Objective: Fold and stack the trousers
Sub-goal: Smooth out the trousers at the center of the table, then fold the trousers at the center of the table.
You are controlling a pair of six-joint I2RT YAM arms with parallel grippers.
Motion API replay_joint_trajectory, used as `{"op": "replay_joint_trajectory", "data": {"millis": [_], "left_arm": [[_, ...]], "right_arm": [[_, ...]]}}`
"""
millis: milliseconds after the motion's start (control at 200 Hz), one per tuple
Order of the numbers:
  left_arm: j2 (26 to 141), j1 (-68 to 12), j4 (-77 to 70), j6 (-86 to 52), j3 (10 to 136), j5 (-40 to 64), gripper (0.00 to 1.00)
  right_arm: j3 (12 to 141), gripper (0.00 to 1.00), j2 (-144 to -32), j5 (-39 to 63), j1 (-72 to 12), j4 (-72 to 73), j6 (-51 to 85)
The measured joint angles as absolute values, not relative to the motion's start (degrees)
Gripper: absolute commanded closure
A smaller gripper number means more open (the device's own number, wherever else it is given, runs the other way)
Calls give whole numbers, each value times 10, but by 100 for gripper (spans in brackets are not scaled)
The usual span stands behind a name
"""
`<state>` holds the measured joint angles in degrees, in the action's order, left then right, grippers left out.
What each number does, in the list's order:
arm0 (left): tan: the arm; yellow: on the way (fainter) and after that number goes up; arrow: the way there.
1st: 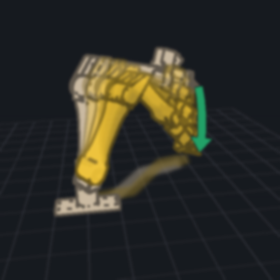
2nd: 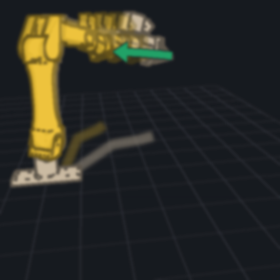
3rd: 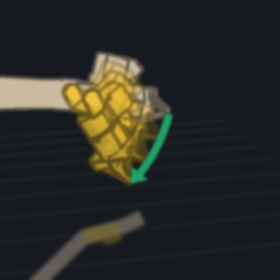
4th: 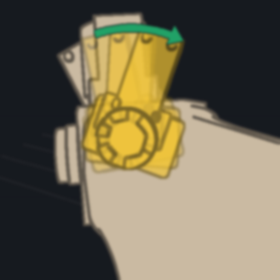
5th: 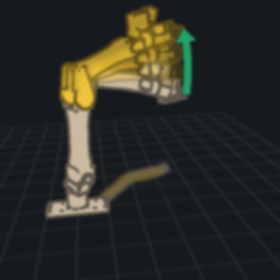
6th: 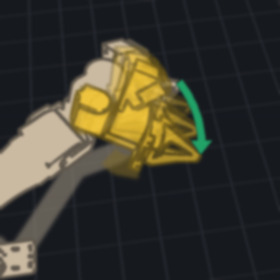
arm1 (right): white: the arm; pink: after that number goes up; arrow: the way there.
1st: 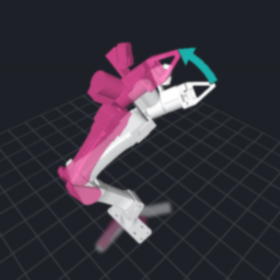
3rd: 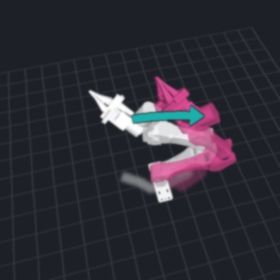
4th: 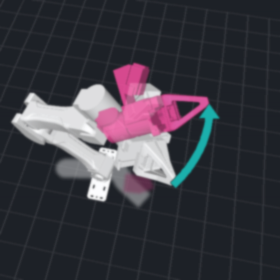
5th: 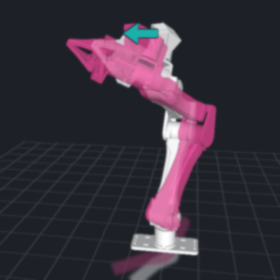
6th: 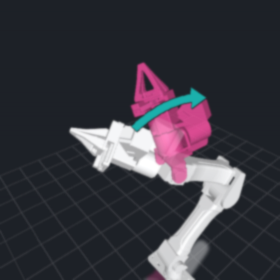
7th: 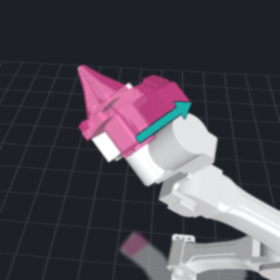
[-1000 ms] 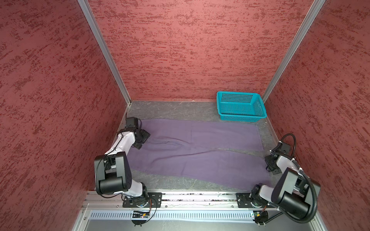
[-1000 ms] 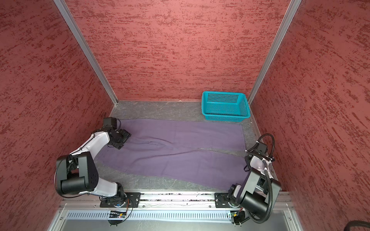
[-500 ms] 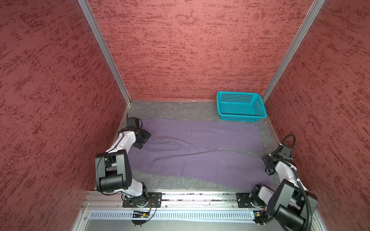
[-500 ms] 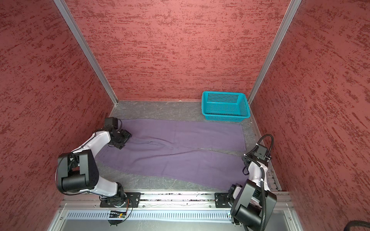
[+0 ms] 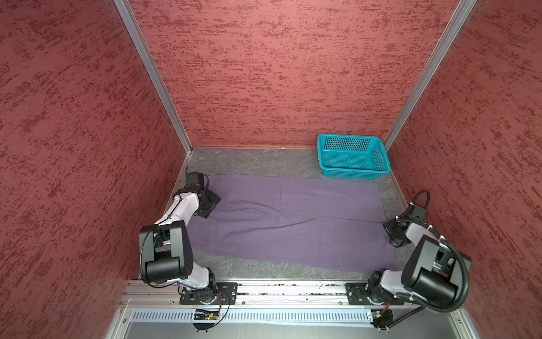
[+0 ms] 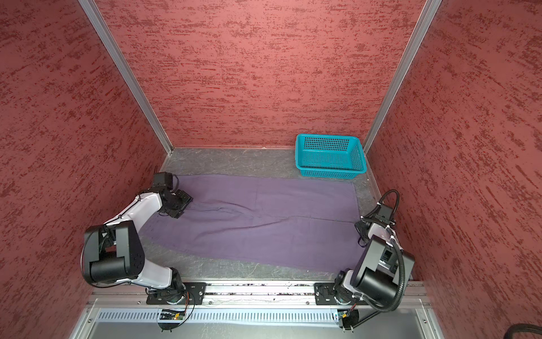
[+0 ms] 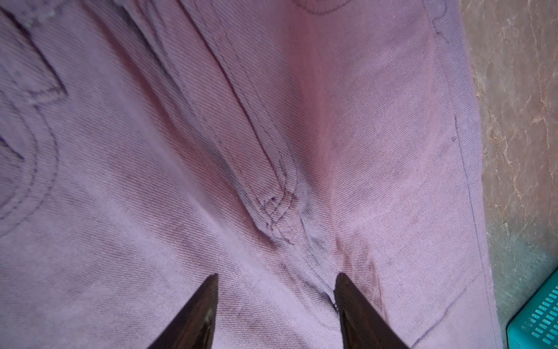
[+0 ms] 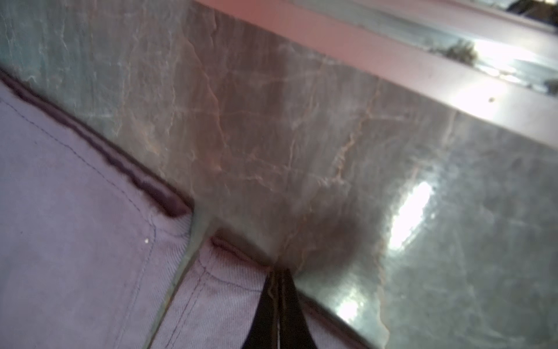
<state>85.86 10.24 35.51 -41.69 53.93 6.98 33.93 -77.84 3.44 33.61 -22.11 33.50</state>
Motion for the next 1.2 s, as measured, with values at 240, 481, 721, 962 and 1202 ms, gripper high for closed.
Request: {"op": "replay_joint_trajectory", "data": {"millis": [240, 481, 721, 962, 1202], "left_arm": [[859, 103, 356, -416, 545, 67, 38], [859, 102, 353, -418, 555, 72, 35], [859, 82, 320, -433, 555, 92, 34], [844, 71, 299, -448, 513, 125, 34], [797, 75, 290, -455, 497, 148, 33]], "right_arm": [[378, 93, -818, 7, 342, -225, 334], [364, 21, -762, -4, 354, -264, 351], [336, 1, -592, -28, 355, -347, 376], [271, 1, -566, -15, 356, -394, 441], [237, 1, -494, -18, 357, -431, 515]]}}
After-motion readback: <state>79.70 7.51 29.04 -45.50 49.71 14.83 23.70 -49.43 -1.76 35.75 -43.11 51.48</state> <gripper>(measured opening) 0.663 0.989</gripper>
